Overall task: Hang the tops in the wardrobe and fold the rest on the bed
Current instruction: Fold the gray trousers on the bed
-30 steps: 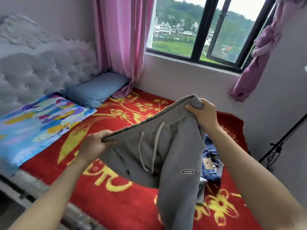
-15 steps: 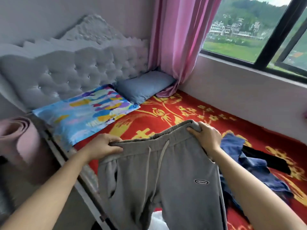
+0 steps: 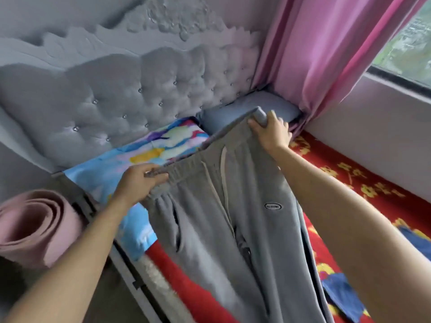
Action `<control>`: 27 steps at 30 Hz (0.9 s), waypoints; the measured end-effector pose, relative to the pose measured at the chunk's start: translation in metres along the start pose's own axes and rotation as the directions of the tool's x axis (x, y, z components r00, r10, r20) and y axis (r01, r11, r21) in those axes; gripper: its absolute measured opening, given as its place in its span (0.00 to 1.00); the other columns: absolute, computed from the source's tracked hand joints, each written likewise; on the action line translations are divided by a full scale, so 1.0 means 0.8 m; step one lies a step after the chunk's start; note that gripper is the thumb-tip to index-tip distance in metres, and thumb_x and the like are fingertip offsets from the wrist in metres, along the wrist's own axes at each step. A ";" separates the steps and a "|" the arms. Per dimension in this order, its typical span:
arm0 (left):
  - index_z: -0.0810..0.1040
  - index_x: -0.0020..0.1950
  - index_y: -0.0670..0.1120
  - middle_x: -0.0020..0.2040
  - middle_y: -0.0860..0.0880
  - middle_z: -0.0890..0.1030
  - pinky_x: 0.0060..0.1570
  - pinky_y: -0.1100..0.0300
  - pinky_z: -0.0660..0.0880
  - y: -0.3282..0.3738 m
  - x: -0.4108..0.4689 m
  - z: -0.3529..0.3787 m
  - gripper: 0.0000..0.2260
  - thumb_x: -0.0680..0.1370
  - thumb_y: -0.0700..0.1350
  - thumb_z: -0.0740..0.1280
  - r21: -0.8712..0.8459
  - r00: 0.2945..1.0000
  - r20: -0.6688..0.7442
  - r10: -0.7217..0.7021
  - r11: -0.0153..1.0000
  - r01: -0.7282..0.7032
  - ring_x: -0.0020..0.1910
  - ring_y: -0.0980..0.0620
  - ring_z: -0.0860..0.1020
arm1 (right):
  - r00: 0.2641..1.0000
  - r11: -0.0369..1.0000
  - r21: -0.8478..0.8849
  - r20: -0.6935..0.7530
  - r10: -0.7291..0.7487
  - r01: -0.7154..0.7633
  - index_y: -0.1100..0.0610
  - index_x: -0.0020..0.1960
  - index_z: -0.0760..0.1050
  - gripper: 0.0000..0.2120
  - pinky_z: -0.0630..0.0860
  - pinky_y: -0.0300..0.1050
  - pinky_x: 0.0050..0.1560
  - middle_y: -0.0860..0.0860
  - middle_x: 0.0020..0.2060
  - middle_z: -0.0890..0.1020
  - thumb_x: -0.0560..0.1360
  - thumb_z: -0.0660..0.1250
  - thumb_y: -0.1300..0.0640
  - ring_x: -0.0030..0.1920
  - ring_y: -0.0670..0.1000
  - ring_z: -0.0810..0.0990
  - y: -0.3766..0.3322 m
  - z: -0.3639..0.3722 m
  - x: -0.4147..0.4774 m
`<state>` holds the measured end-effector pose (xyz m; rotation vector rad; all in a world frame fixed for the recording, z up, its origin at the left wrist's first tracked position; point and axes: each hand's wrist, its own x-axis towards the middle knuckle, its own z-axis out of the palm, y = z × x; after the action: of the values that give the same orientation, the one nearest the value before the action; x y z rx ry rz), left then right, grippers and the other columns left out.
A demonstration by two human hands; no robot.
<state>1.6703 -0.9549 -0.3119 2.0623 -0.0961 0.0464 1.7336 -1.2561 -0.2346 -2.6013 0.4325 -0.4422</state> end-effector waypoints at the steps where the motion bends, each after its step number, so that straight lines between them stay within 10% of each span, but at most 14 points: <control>1: 0.81 0.56 0.42 0.45 0.46 0.81 0.45 0.70 0.70 -0.006 0.038 -0.020 0.11 0.74 0.41 0.71 0.065 0.995 -0.098 -0.022 0.997 0.029 0.42 0.66 0.78 | 0.997 0.999 -0.009 0.062 0.050 -0.050 0.53 0.67 0.63 0.30 0.63 0.56 0.62 0.58 0.64 0.69 0.73 0.62 0.37 0.66 0.60 0.64 -0.038 0.015 0.032; 5: 0.58 0.75 0.47 0.71 0.36 0.64 0.63 0.43 0.63 -0.076 0.122 -0.058 0.33 0.75 0.57 0.66 0.492 0.970 -0.142 -0.198 0.836 0.242 0.68 0.35 0.64 | 0.956 0.985 -0.168 0.294 0.020 0.031 0.47 0.76 0.37 0.46 0.56 0.61 0.70 0.58 0.73 0.54 0.72 0.64 0.38 0.73 0.59 0.52 -0.114 0.092 0.060; 17: 0.45 0.77 0.50 0.76 0.41 0.52 0.66 0.49 0.62 -0.214 0.030 0.085 0.35 0.78 0.60 0.59 0.673 0.833 0.335 -0.441 0.731 0.116 0.73 0.41 0.54 | 0.546 0.821 -0.407 0.613 0.570 -0.400 0.51 0.76 0.46 0.37 0.66 0.56 0.66 0.60 0.71 0.59 0.76 0.64 0.49 0.70 0.62 0.61 0.100 0.232 -0.184; 27: 0.43 0.77 0.49 0.76 0.40 0.52 0.66 0.50 0.62 -0.199 0.001 0.155 0.34 0.79 0.59 0.58 0.651 0.745 0.529 -0.406 0.757 -0.050 0.73 0.41 0.53 | 0.525 0.729 -0.454 0.506 0.684 -0.512 0.56 0.72 0.58 0.27 0.69 0.44 0.45 0.58 0.65 0.68 0.76 0.62 0.54 0.61 0.57 0.71 0.189 0.192 -0.257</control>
<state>1.6842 -0.9894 -0.5104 2.6713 -0.3342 -0.9058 1.5727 -1.2471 -0.4850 -2.3805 1.1348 0.8016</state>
